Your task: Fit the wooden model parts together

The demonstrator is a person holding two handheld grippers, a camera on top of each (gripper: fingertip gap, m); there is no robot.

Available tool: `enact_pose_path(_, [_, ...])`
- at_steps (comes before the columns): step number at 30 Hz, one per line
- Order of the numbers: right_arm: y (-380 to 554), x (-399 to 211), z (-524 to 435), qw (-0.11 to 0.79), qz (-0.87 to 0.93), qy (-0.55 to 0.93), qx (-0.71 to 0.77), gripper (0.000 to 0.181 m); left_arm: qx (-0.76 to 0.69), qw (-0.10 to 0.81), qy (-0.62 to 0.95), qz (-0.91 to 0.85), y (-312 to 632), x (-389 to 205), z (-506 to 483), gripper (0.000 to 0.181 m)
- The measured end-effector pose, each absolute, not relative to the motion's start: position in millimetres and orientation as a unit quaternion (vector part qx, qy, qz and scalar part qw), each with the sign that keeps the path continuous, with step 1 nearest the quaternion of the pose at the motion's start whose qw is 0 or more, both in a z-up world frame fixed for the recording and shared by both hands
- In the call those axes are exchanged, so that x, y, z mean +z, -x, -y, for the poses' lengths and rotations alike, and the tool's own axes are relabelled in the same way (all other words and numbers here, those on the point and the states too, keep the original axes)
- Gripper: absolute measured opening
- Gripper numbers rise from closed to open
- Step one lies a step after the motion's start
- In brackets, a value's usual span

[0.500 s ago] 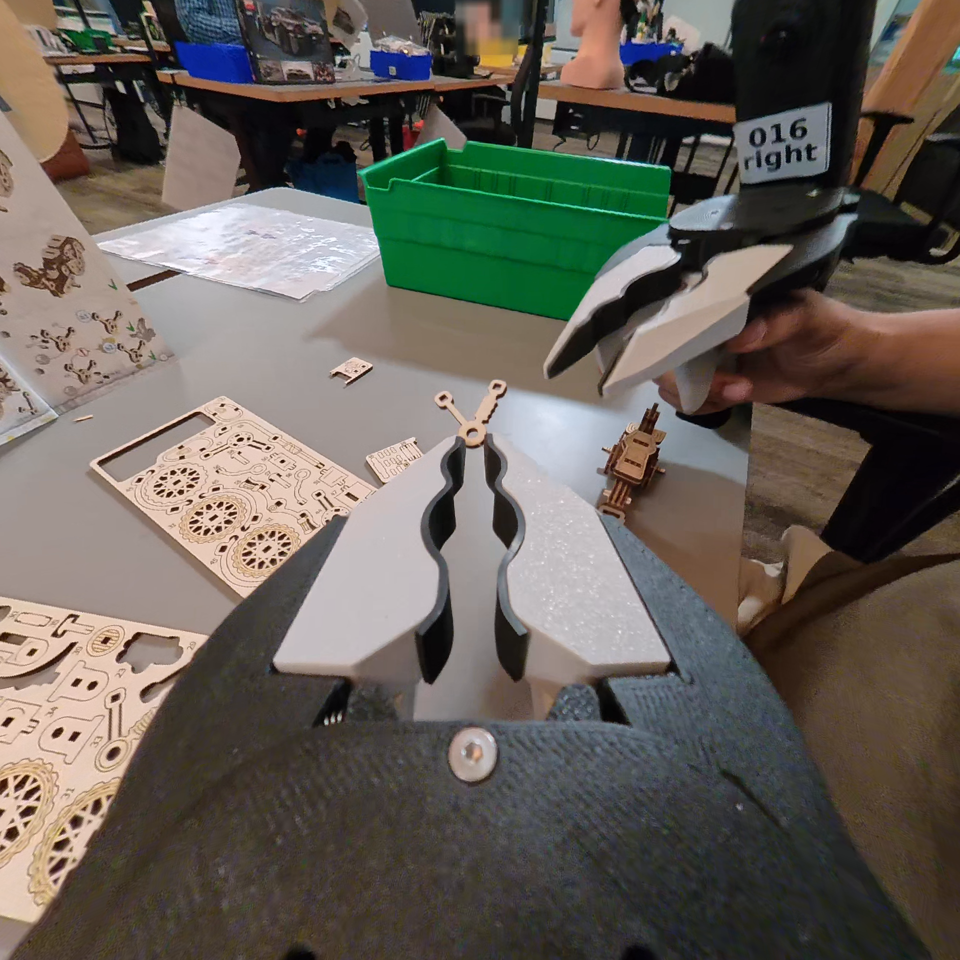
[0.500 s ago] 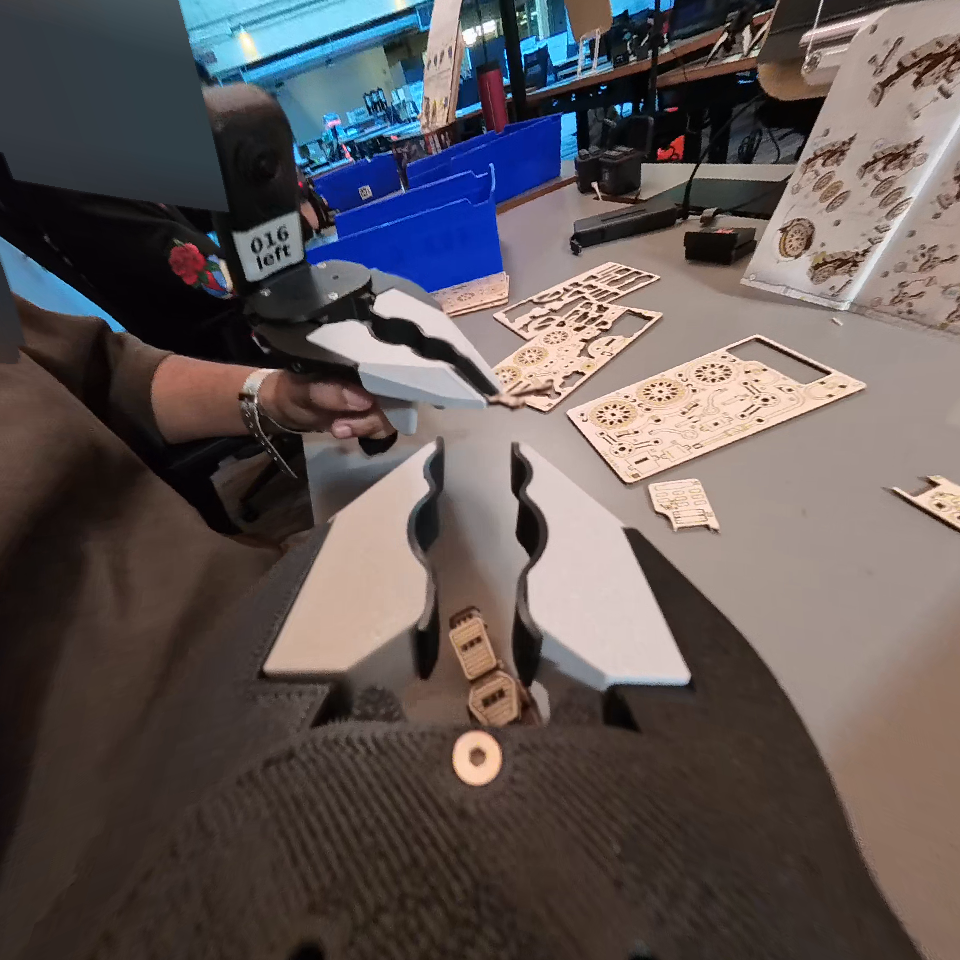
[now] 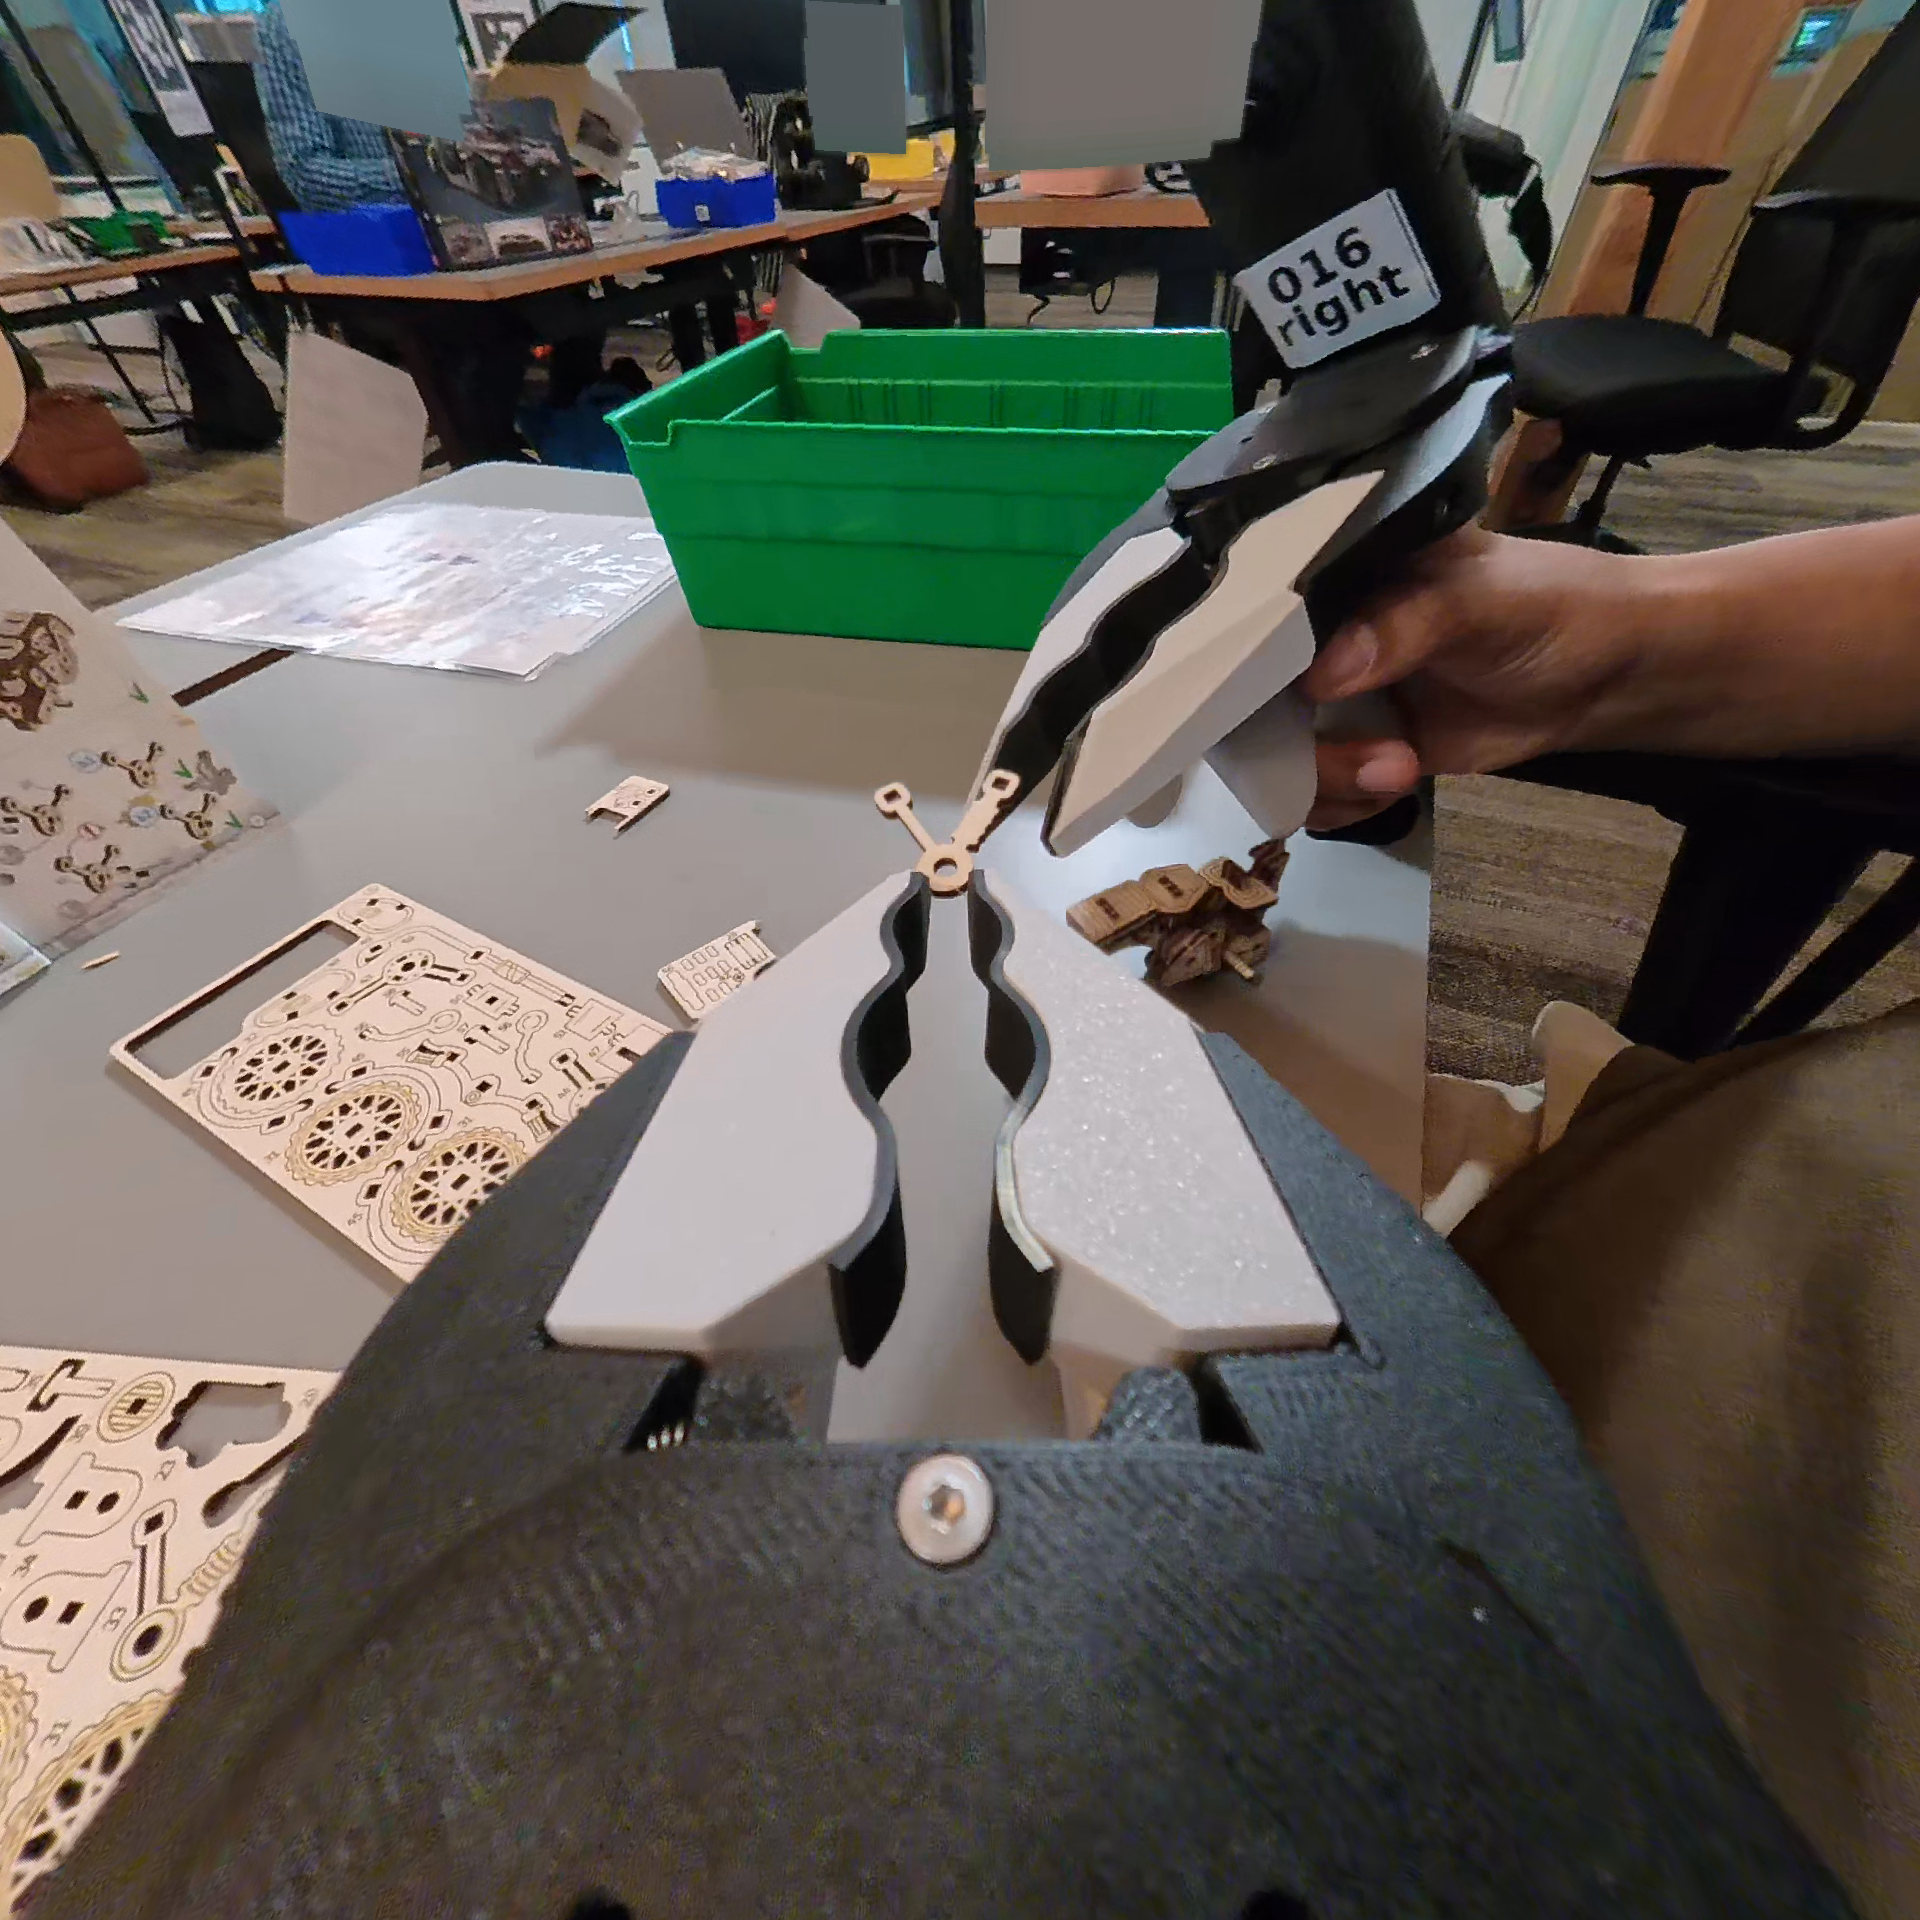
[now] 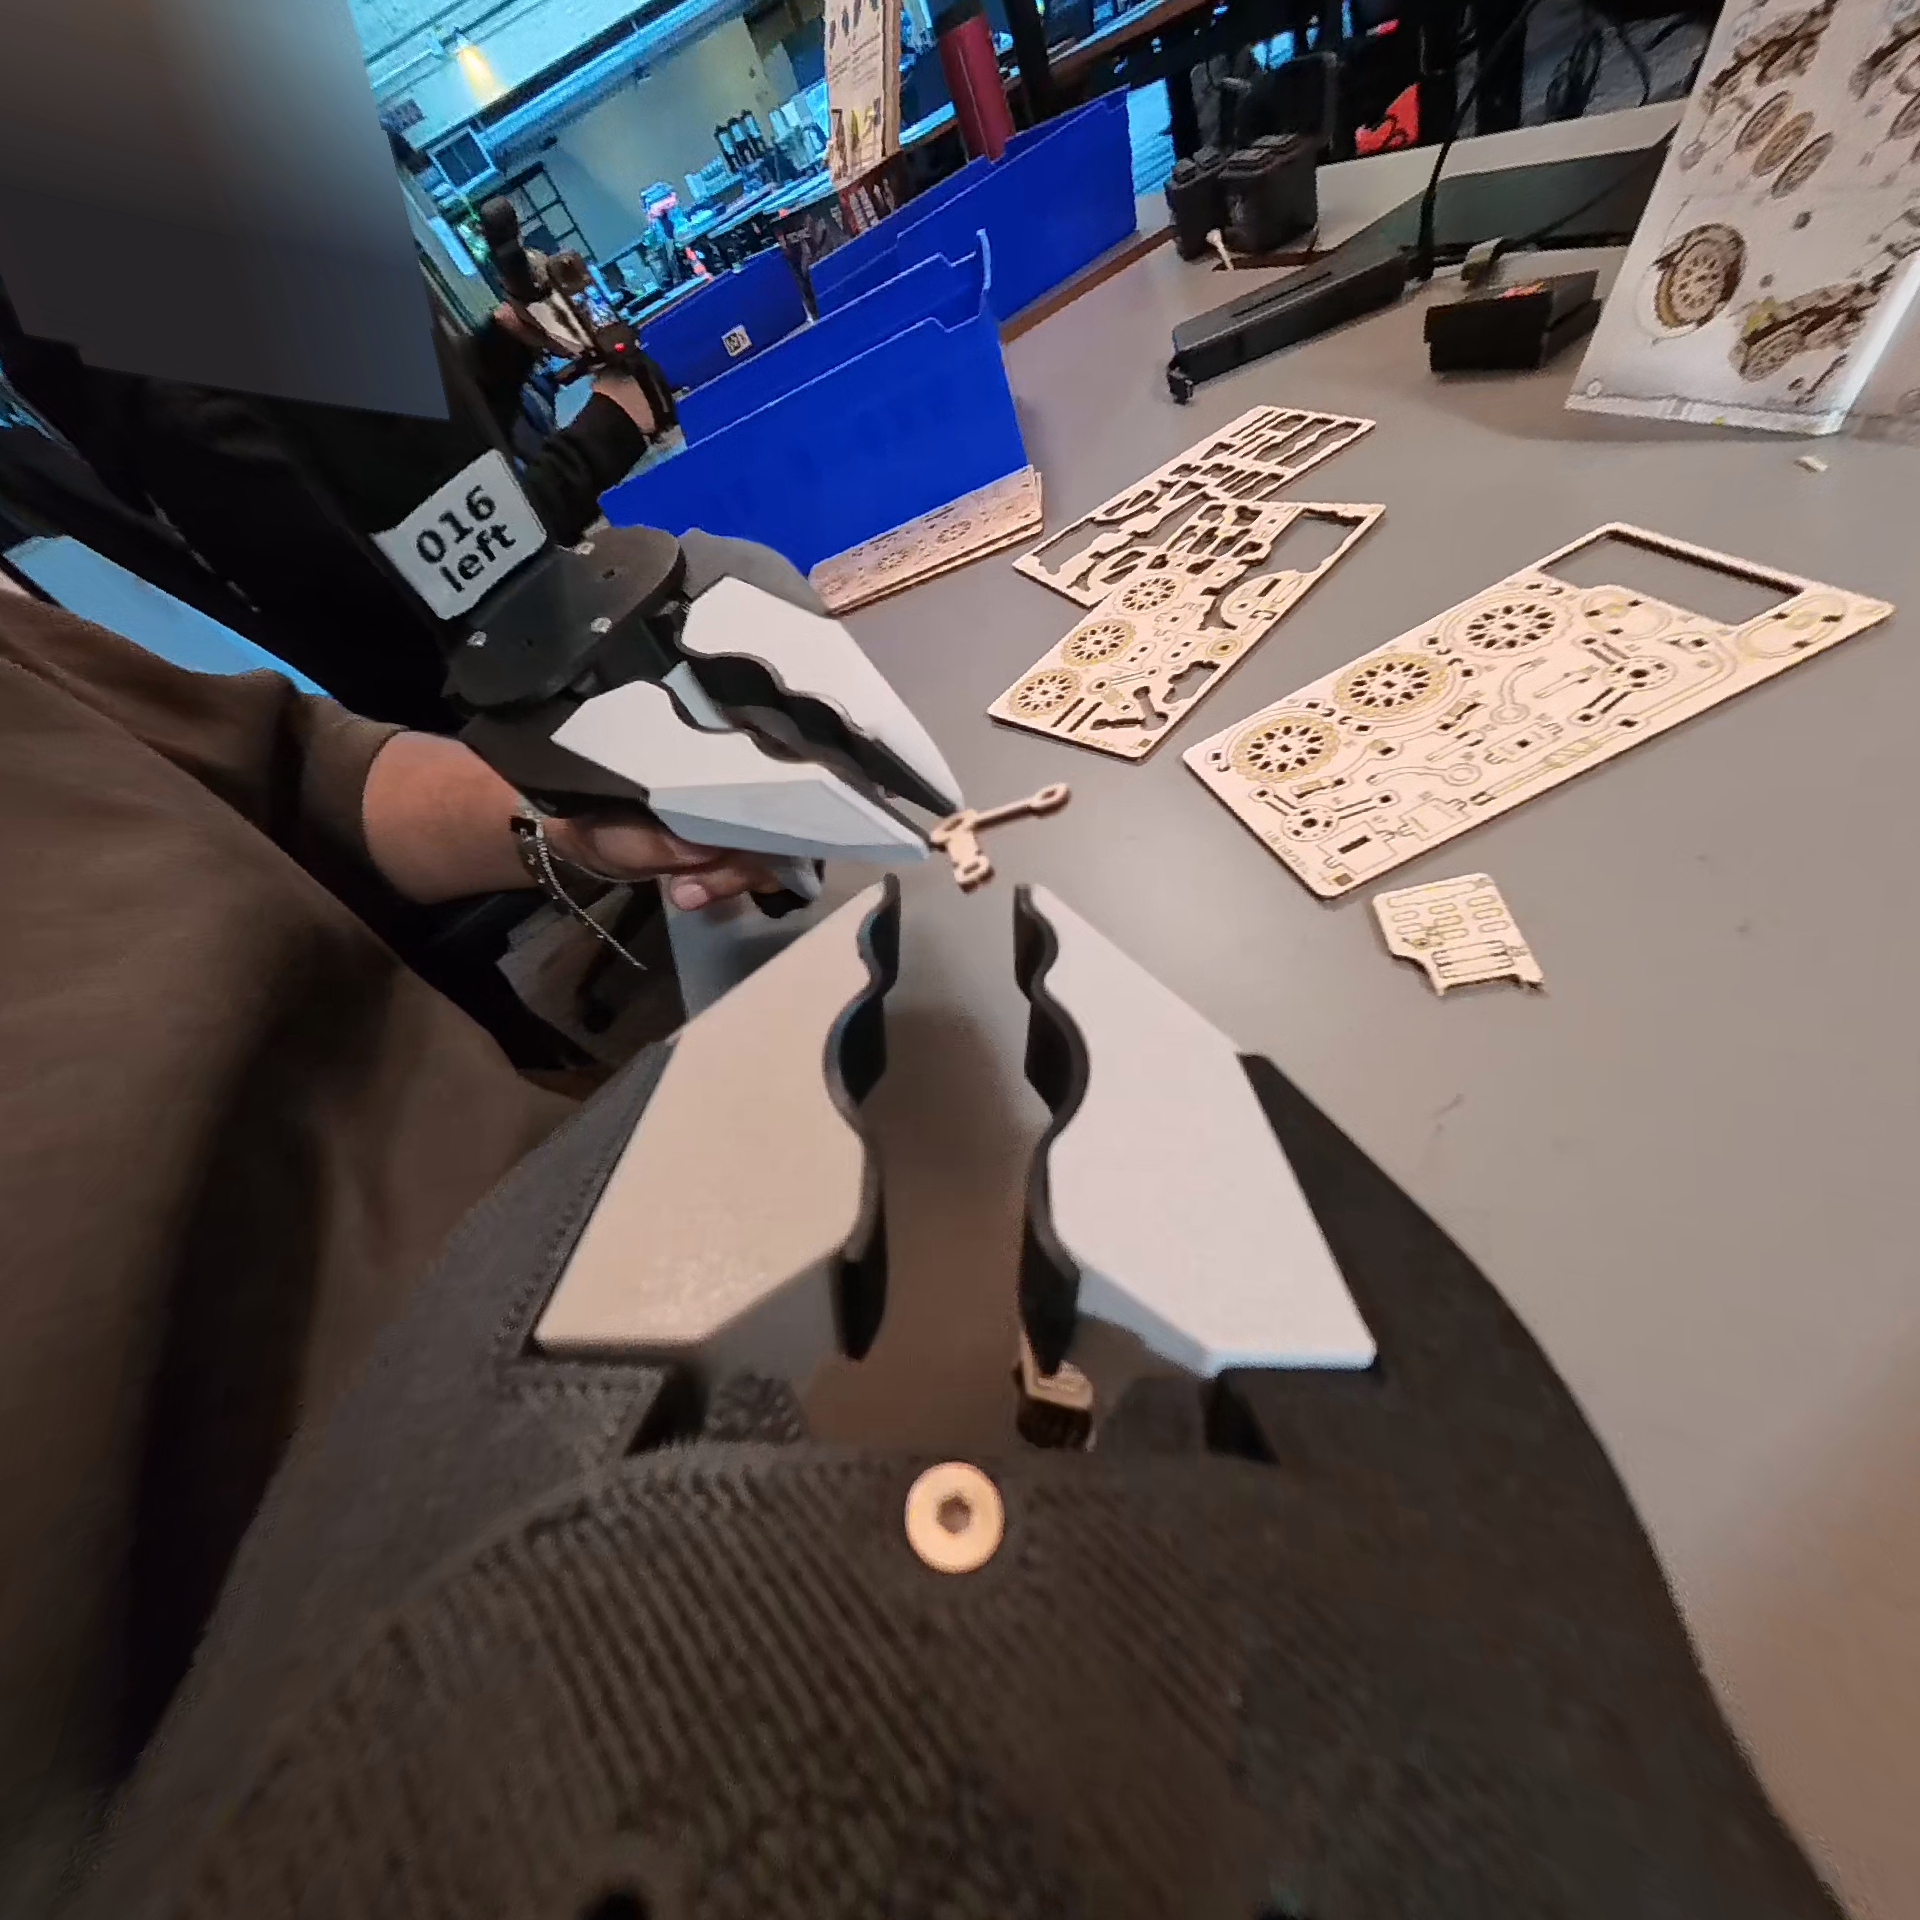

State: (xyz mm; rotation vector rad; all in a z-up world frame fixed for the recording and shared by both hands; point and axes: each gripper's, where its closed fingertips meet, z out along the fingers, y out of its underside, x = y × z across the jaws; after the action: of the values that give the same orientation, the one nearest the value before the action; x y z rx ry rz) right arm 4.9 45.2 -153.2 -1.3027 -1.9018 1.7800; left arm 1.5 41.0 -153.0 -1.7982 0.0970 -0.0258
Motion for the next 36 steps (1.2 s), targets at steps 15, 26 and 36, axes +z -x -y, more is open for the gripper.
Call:
enact_pose_path(15, [-6, -149, -44, 0.054, 0.625, 0.447, 0.638, 0.001, -0.01, 0.624, 0.779, -0.063, -9, -155, -41, 0.001])
enact_pose_path(26, [-9, -136, -41, 0.078, 0.624, 0.418, 0.655, 0.001, -0.363, 0.587, 0.713, 0.122, -14, -145, -43, 0.001])
enact_pose_path(36, [-12, -133, -38, 0.06, 0.616, 0.411, 0.669, 0.001, -0.41, 0.597, 0.679, 0.12, -16, -133, -38, 0.004])
